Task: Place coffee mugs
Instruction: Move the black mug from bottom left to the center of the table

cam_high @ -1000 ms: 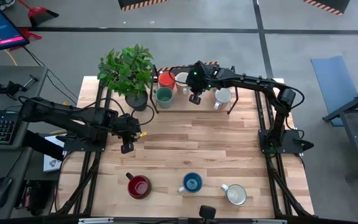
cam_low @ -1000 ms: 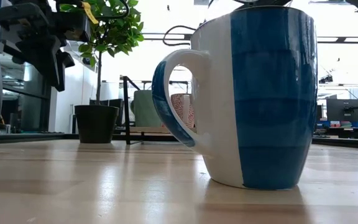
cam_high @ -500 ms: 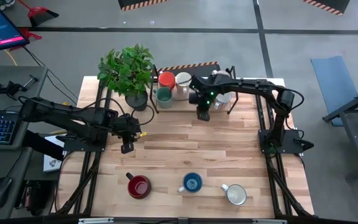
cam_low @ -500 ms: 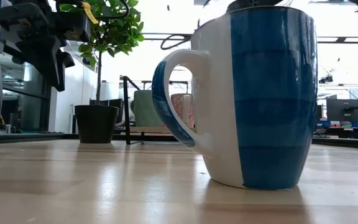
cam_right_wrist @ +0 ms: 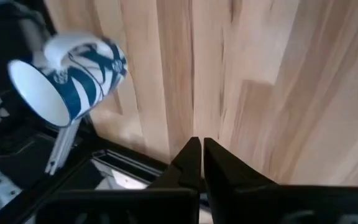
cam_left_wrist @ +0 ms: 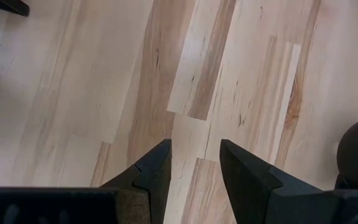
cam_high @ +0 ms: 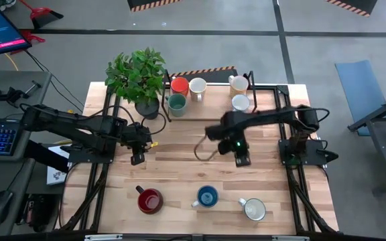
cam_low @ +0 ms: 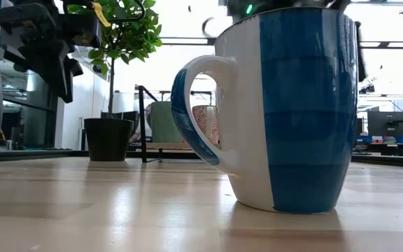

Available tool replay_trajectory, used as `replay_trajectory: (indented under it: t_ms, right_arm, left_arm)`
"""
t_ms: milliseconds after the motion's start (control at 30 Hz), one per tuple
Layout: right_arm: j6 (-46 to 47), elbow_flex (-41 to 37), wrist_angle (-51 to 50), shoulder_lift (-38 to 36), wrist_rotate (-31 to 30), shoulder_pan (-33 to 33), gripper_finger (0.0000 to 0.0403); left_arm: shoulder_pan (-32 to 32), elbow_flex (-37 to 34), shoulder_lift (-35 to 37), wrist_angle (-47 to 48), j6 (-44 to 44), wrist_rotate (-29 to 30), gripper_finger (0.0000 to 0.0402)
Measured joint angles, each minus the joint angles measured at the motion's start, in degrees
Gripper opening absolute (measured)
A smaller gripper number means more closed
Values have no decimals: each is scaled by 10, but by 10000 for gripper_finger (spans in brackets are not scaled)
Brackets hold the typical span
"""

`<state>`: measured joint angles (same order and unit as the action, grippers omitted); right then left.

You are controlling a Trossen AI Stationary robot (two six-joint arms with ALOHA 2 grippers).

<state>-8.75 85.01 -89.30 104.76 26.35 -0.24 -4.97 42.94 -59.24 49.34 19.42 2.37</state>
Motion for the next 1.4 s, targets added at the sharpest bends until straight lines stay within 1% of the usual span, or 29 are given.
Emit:
replay_trajectory:
  t_ms: [133,233,333,400,500,600,700,767,833,1000,1067,1167,1233,1300,1400]
  right_arm:
    - [94,0,-6,-42,-58,64,4]
    - [168,0,0,-85,-121,114,4]
    - [229,-28,35,-155,-181,164,4]
    - [273,-78,88,-221,-207,193,4]
    - [353,-196,203,-339,-219,229,5]
    - [440,-330,360,-459,-218,267,5]
    - [488,-448,514,-552,-229,297,3]
    - [478,-512,617,-590,-242,310,1]
    - [440,-568,719,-610,-249,319,1]
    - [305,-682,986,-604,-260,322,0]
    - [267,-714,1057,-597,-269,322,0]
    - [232,-737,1122,-594,-297,322,0]
    - [227,-739,1132,-594,-309,322,0]
    - [223,-736,1130,-594,-321,322,1]
    - [208,-728,1133,-594,-339,322,11]
  left_arm:
    - [0,0,0,-9,0,0,126]
    - [0,0,0,-25,0,0,126]
    - [0,0,0,-43,0,0,126]
    - [0,0,0,-48,0,0,126]
    - [0,0,0,-51,0,0,126]
    - [0,0,0,-51,0,0,126]
    - [0,0,0,-51,0,0,126]
    - [0,0,0,-52,0,0,126]
    - [0,0,0,-59,0,0,126]
    - [0,0,0,-118,0,7,126]
    - [0,0,0,-149,9,7,126]
    - [-9,0,-10,-198,45,3,126]
    - [-29,0,-23,-252,56,-38,126]
    - [-57,0,-37,-343,28,-83,127]
    - [-91,0,-54,-501,-50,-123,132]
